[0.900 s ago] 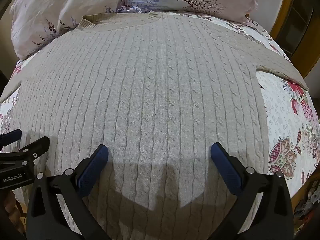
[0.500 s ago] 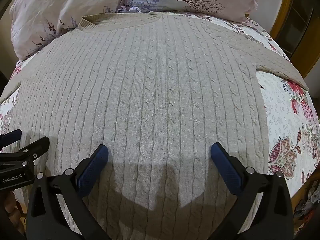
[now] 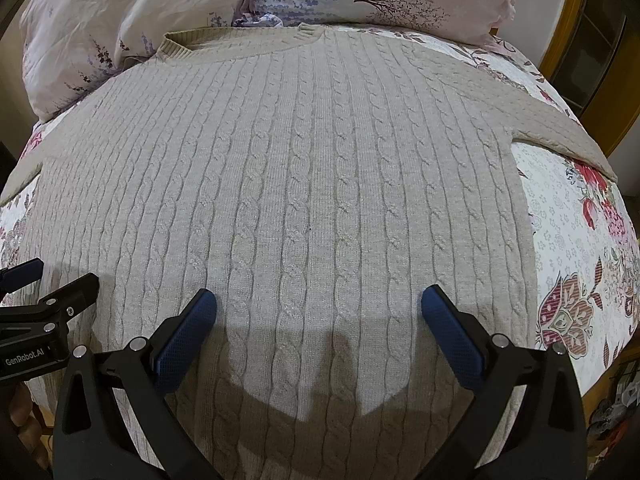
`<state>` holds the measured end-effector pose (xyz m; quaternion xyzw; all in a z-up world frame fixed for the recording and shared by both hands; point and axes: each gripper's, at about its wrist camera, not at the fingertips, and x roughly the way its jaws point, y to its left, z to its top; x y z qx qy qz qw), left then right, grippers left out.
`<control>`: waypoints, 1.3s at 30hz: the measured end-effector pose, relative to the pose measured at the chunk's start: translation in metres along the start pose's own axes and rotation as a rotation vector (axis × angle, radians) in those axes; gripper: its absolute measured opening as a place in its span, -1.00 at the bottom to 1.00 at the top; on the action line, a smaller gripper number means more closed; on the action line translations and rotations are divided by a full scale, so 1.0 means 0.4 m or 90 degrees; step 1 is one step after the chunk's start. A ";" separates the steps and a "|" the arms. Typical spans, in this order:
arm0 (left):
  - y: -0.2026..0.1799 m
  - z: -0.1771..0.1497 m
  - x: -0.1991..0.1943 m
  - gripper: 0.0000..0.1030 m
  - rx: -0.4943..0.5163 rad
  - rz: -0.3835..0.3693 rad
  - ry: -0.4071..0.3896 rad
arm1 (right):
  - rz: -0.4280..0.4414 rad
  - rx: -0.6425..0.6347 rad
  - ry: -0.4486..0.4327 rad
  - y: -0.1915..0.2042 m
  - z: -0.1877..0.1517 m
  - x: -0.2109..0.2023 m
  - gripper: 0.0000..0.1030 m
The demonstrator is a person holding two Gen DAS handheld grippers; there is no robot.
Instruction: Fold small clothes
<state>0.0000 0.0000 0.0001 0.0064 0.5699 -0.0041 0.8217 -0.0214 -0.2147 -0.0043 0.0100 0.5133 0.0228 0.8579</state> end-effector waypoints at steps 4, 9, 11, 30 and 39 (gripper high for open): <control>0.000 0.000 0.000 0.97 0.000 0.000 0.000 | 0.000 0.000 0.000 0.000 -0.001 0.000 0.97; 0.000 0.000 0.000 0.97 0.000 0.000 -0.001 | 0.000 0.000 -0.001 0.000 0.000 0.000 0.97; 0.000 0.000 0.000 0.97 0.000 0.000 -0.001 | 0.000 0.000 -0.001 0.000 0.000 -0.001 0.97; -0.003 -0.001 -0.005 0.97 0.001 0.000 -0.006 | 0.000 -0.001 -0.004 -0.003 0.000 -0.004 0.97; -0.008 -0.004 -0.003 0.97 0.007 -0.002 -0.013 | 0.031 -0.024 -0.008 -0.008 0.007 -0.006 0.97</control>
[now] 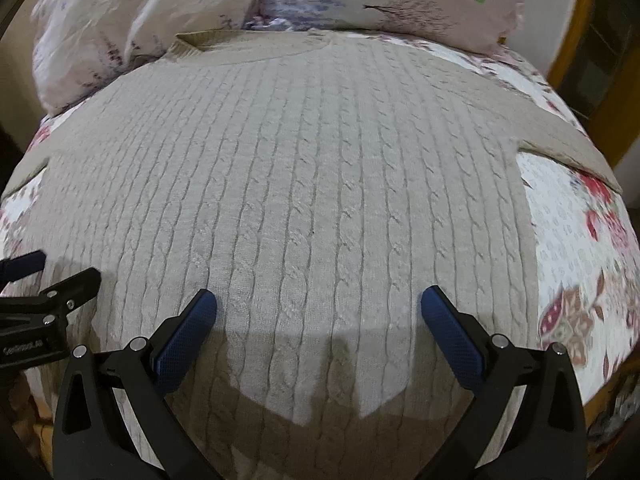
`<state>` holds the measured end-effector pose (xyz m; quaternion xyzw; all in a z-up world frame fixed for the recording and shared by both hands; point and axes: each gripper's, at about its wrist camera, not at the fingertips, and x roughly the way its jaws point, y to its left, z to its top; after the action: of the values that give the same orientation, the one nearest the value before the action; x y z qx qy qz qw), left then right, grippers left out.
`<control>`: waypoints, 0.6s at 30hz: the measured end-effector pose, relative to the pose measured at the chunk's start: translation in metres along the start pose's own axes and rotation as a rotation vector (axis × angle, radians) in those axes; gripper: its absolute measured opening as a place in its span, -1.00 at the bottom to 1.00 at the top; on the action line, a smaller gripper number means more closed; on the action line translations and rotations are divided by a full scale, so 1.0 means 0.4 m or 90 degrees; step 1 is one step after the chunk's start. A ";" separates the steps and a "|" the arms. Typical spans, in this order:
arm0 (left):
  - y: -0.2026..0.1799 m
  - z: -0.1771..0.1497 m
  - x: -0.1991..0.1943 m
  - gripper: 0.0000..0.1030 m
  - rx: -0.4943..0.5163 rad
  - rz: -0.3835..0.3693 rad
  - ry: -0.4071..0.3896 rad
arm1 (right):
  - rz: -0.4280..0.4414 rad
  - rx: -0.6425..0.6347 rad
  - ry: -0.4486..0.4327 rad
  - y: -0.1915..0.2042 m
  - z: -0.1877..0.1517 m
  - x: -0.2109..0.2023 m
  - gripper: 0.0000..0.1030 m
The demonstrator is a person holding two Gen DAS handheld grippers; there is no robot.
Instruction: Fold small clothes
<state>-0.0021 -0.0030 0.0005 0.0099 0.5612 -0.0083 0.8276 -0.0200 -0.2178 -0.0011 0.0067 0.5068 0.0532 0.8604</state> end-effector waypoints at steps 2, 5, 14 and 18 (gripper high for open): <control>-0.001 -0.003 -0.002 0.97 0.010 -0.003 -0.012 | 0.042 0.038 -0.017 -0.054 0.020 -0.015 0.97; 0.008 -0.009 -0.008 0.97 0.010 -0.008 -0.019 | 0.056 0.173 -0.087 -0.246 0.081 -0.052 0.97; 0.124 0.018 -0.075 0.96 -0.143 0.039 -0.126 | -0.010 0.695 -0.145 -1.037 0.117 0.007 0.20; 0.211 0.037 -0.102 0.96 -0.196 0.061 -0.161 | 0.012 0.755 -0.162 -1.132 0.117 0.046 0.10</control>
<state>-0.0012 0.0809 0.0447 -0.0913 0.4464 0.1156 0.8826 0.0681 -0.6640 -0.0241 0.4957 0.3429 -0.2318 0.7635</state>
